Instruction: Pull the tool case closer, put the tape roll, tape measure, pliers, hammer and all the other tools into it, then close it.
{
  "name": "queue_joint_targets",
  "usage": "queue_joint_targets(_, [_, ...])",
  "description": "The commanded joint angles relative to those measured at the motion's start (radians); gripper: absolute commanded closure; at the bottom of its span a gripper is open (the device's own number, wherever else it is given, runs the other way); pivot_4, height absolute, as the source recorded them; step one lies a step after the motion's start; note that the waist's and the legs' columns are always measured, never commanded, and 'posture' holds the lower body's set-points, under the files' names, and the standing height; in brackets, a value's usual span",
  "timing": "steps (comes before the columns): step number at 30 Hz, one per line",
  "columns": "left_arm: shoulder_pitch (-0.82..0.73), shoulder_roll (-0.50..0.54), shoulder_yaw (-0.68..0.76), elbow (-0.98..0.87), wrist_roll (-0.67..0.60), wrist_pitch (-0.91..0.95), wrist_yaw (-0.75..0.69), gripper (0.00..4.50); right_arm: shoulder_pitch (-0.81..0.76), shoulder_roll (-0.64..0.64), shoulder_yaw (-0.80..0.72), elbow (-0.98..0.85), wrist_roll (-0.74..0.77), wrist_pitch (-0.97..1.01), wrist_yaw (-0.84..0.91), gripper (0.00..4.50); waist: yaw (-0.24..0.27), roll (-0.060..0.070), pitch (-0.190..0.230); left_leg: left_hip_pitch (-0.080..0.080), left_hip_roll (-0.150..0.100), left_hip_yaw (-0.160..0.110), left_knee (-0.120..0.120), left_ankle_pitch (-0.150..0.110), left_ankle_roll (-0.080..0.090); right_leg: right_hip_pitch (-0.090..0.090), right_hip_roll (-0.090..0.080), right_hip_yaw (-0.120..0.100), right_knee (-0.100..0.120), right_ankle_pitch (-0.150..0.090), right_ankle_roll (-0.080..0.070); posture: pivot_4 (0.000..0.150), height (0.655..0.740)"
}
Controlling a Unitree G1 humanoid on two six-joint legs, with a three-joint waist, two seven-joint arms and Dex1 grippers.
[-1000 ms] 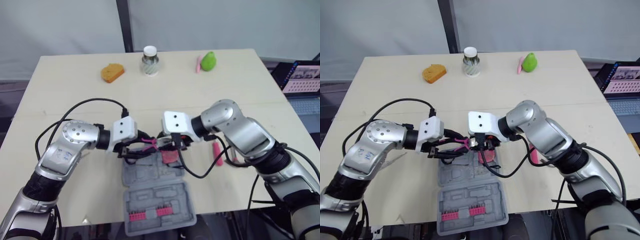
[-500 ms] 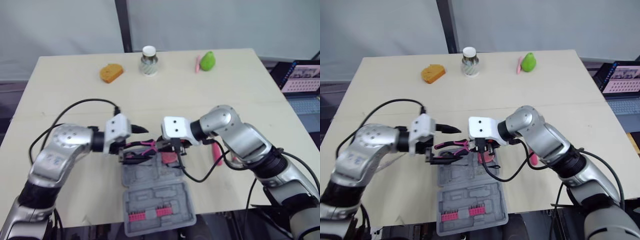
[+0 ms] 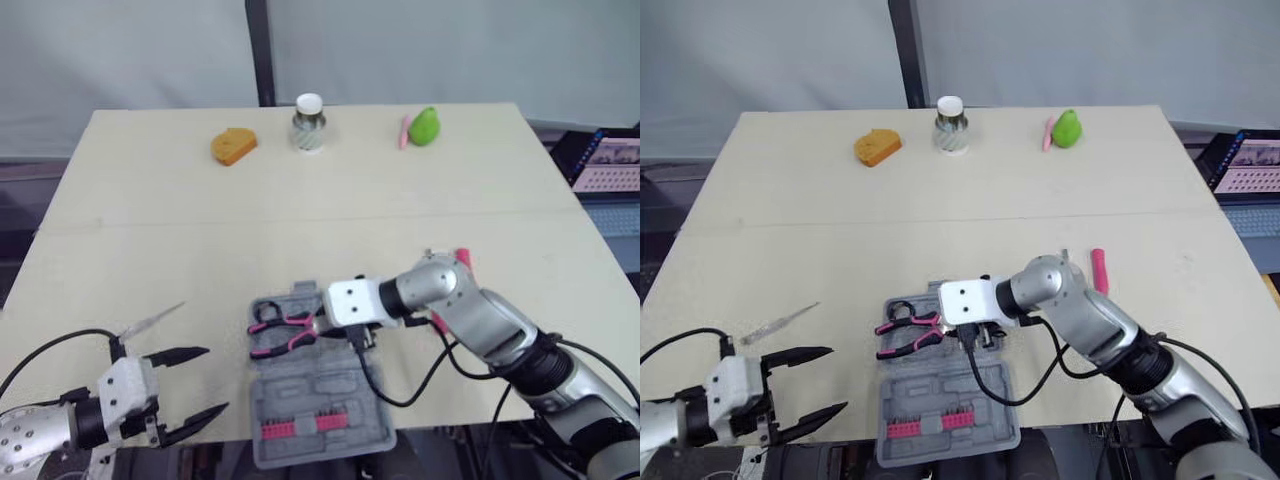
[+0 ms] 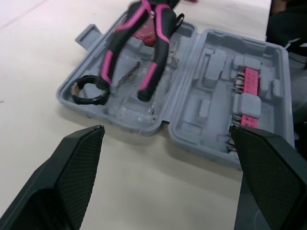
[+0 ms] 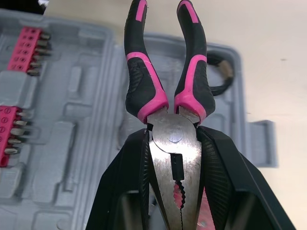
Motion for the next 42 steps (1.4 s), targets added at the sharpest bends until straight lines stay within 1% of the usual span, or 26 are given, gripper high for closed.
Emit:
queue_joint_targets(1, [0.036, -0.023, 0.022, 0.009, 0.006, -0.068, 0.026, 0.00, 0.008, -0.006, 0.001, -0.020, -0.037, -0.033, -0.009, 3.51, 0.000, 0.000, 0.000, 0.000, 0.000, 0.000, 0.001, 0.000, 0.000, 0.001, 0.000, 0.000, 0.000, 0.000, 0.000, 0.150, 0.7400])
queue_joint_targets(10, [0.085, -0.031, -0.004, 0.004, 0.013, -0.114, 0.065, 0.00, 0.027, 0.020, 0.012, 0.014, -0.094, -0.036, -0.020, 3.51, -0.004, 0.000, 0.000, 0.000, 0.001, 0.001, -0.001, 0.000, 0.000, 0.000, 0.001, -0.001, -0.001, 0.000, 0.000, 0.150, 0.7400])
queue_joint_targets(23, [0.051, 0.000, -0.020, 0.030, 0.008, -0.105, 0.089, 0.00, 0.051, 0.066, 0.031, 0.058, -0.144, -0.029, -0.029, 3.51, -0.005, 0.000, 0.000, 0.000, 0.001, 0.001, -0.001, 0.000, 0.000, 0.000, 0.001, -0.001, -0.001, 0.000, 0.000, 0.150, 0.7400])
queue_joint_targets(36, [0.029, 0.010, -0.036, 0.038, 0.017, -0.103, 0.105, 0.00, 0.090, 0.081, 0.044, 0.043, -0.162, 0.013, -0.026, 3.51, -0.006, 0.000, 0.000, 0.001, 0.001, 0.001, -0.001, 0.000, 0.000, 0.000, 0.001, -0.001, -0.001, 0.000, 0.000, 0.150, 0.7400])
queue_joint_targets(38, [0.027, 0.010, -0.039, 0.040, 0.019, -0.104, 0.108, 0.00, 0.092, 0.087, 0.036, 0.037, -0.151, 0.020, -0.026, 2.47, -0.006, 0.000, 0.000, 0.001, 0.001, 0.001, -0.001, 0.000, 0.000, 0.000, 0.001, -0.001, -0.001, 0.000, 0.000, 0.150, 0.7400])
queue_joint_targets(39, [0.024, 0.010, -0.040, 0.042, 0.020, -0.105, 0.110, 0.00, 0.090, 0.094, 0.029, 0.037, -0.147, 0.024, -0.030, 2.14, -0.006, 0.000, 0.000, 0.001, 0.001, 0.001, -0.001, 0.000, 0.000, 0.000, 0.001, -0.001, -0.001, 0.000, 0.000, 0.150, 0.7400])
queue_joint_targets(40, [0.022, 0.011, -0.041, 0.045, 0.021, -0.106, 0.112, 0.00, 0.084, 0.105, 0.013, 0.038, -0.133, 0.032, -0.034, 1.70, -0.006, 0.000, 0.000, 0.001, 0.001, 0.001, -0.001, 0.000, 0.000, 0.000, 0.001, -0.001, -0.001, 0.000, 0.000, 0.150, 0.7400])
queue_joint_targets(41, [0.019, 0.011, -0.042, 0.047, 0.022, -0.107, 0.113, 0.00, 0.078, 0.116, -0.001, 0.042, -0.122, 0.036, -0.037, 1.14, -0.006, 0.000, 0.000, 0.001, 0.001, 0.001, -0.001, 0.000, 0.000, 0.000, 0.001, -0.001, -0.001, 0.000, 0.000, 0.150, 0.7400])
queue_joint_targets(42, [0.017, 0.011, -0.043, 0.049, 0.023, -0.108, 0.114, 0.00, 0.074, 0.122, -0.009, 0.045, -0.116, 0.038, -0.040, 0.71, -0.006, 0.000, 0.000, 0.001, 0.001, 0.001, -0.001, 0.000, 0.000, 0.000, 0.001, -0.001, -0.001, 0.000, 0.000, 0.150, 0.7400])
